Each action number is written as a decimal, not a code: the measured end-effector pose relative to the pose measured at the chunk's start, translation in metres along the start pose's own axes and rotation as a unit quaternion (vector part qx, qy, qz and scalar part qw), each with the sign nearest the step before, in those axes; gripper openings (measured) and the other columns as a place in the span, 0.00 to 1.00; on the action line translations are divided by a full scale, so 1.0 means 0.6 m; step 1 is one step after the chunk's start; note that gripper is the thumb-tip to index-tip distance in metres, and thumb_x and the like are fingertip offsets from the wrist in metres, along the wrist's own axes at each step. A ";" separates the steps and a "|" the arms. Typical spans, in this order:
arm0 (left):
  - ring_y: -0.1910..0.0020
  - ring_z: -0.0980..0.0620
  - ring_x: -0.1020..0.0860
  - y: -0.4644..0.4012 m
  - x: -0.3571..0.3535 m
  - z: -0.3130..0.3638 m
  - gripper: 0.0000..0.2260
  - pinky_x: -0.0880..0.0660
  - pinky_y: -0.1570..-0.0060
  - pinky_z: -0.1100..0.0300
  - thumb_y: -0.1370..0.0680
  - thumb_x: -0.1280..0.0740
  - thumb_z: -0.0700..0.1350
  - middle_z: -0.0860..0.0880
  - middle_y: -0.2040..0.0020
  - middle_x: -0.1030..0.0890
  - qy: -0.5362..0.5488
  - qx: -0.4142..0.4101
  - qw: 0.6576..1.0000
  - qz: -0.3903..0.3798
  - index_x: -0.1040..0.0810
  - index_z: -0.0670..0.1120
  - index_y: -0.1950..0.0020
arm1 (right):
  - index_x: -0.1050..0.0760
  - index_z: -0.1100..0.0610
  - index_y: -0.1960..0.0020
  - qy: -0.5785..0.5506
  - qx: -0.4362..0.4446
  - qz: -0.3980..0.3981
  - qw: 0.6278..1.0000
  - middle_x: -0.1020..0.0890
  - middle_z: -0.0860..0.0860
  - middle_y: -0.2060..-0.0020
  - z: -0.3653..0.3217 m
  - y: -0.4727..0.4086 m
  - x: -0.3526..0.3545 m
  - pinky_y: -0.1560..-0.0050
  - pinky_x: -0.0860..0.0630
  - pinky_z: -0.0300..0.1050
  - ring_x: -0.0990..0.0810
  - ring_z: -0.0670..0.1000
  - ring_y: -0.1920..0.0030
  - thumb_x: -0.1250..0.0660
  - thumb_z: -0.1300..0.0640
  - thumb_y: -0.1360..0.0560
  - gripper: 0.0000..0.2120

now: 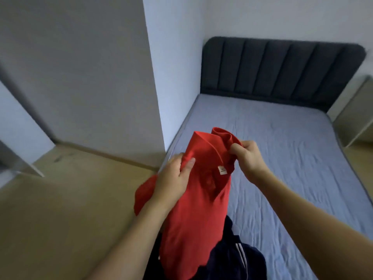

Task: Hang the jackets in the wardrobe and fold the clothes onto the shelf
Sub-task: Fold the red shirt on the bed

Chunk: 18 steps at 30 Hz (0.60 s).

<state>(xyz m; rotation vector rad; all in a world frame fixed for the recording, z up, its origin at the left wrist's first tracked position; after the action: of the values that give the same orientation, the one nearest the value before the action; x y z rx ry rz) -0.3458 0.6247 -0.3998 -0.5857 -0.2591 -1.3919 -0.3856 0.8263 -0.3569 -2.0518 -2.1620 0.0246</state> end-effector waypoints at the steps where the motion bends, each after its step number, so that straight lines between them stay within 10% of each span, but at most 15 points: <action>1: 0.49 0.51 0.21 0.001 0.006 0.064 0.10 0.29 0.48 0.62 0.19 0.38 0.56 0.51 0.52 0.21 -0.008 -0.028 1.000 0.003 0.22 0.52 0.49 | 0.26 0.53 0.75 -0.004 0.026 -0.018 0.999 0.30 0.40 0.78 -0.051 0.018 0.029 0.71 0.36 0.36 0.33 0.41 0.75 0.42 0.64 0.37 0.12; 7: 0.60 0.50 0.25 0.062 0.001 0.418 0.13 0.32 0.60 0.56 0.19 0.36 0.51 0.50 0.61 0.28 -0.056 -0.129 0.989 0.052 0.30 0.54 0.64 | 0.35 0.55 0.77 -0.055 0.093 -0.055 0.993 0.34 0.48 0.77 -0.274 0.150 0.248 0.70 0.36 0.39 0.36 0.46 0.74 0.39 0.61 0.38 0.10; 12: 0.60 0.55 0.23 0.122 -0.062 0.614 0.08 0.30 0.61 0.63 0.18 0.38 0.52 0.53 0.59 0.21 -0.068 -0.168 0.980 0.084 0.24 0.53 0.55 | 0.40 0.54 0.74 -0.064 0.113 -0.003 0.992 0.39 0.46 0.78 -0.363 0.236 0.425 0.72 0.41 0.37 0.41 0.45 0.74 0.38 0.59 0.36 0.12; 18: 0.62 0.59 0.23 0.189 -0.191 0.730 0.09 0.29 0.63 0.64 0.18 0.40 0.54 0.57 0.63 0.21 -0.051 -0.161 0.982 0.086 0.26 0.55 0.56 | 0.24 0.63 0.62 -0.056 0.084 -0.008 0.995 0.23 0.54 0.68 -0.337 0.310 0.600 0.65 0.29 0.42 0.26 0.52 0.68 0.34 0.62 0.27 0.07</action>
<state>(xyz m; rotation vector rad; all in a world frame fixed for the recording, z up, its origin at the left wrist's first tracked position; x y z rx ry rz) -0.1839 0.9611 -0.1198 -0.9284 -0.0613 -1.2444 -0.1919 1.1750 -0.1424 -1.9826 -2.1566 0.3171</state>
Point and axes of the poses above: each hand's wrist, its own y-axis away from the middle knuckle, its own x-axis out of the back of the hand, z = x × y, the point moved 6 cm from there along -y, towards the middle knuckle
